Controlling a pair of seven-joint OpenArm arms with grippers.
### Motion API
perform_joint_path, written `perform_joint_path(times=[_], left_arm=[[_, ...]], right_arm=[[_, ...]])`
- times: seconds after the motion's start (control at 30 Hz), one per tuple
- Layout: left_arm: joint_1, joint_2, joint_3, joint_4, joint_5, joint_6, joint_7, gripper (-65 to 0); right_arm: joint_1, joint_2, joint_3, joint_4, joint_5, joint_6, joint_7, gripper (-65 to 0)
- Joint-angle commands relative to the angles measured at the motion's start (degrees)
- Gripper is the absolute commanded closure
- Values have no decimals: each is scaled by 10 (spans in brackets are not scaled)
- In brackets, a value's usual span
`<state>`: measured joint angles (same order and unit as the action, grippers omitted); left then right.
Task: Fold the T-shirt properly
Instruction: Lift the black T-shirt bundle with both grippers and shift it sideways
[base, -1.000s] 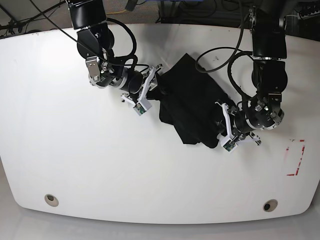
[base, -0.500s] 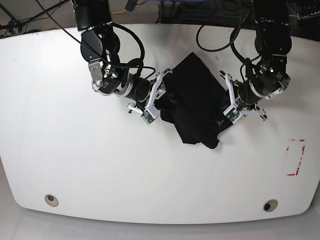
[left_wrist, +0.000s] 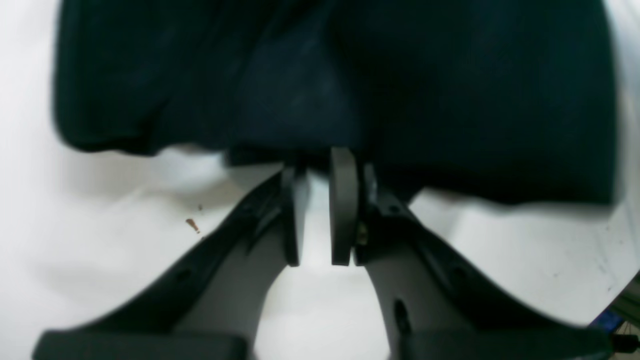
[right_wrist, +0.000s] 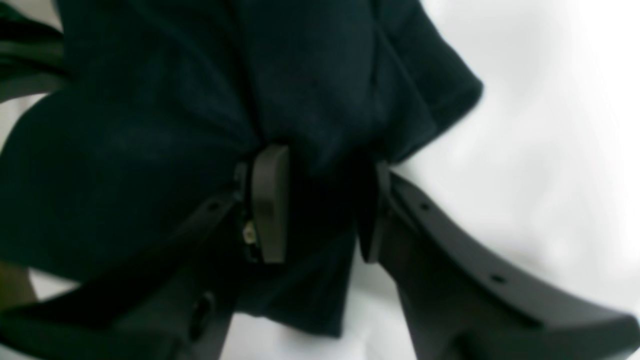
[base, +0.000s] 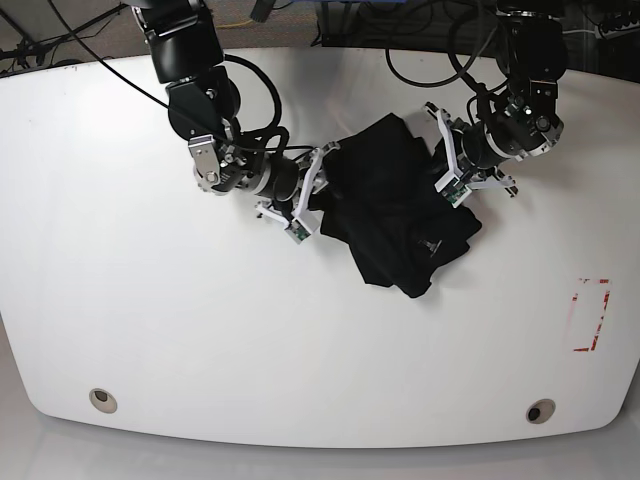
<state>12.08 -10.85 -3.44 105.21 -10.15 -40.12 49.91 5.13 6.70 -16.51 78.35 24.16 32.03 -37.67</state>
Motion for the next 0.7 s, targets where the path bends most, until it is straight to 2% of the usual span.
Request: perform_joint_path(times=[0.0, 0.2, 0.3, 0.43, 0.5, 0.67], left_arm=[[-6, -5, -2, 20, -7, 1, -11, -69], [-3, -16, -34, 45, -7, 1, -8, -69], [-1, -19, -46, 48, -7, 1, -8, -69], [26, -24, -48, 59, -7, 1, -8, -69], [39, -36, -48, 60, -9, 1, -8, -69], [78, -35, -48, 67, -10, 1, -11, -65]], right_arm=[[5, -20, -9, -10, -12, 5, -10, -209], [-25, -51, -15, 16, -7, 5, -12, -209], [-40, -52, -13, 71, -6, 5, -15, -209], [-50, -52, -11, 146, -6, 5, -47, -209], [-39, -52, -10, 157, -6, 5, -54, -214], [0, -55, -4, 159, -6, 5, -72, -216]])
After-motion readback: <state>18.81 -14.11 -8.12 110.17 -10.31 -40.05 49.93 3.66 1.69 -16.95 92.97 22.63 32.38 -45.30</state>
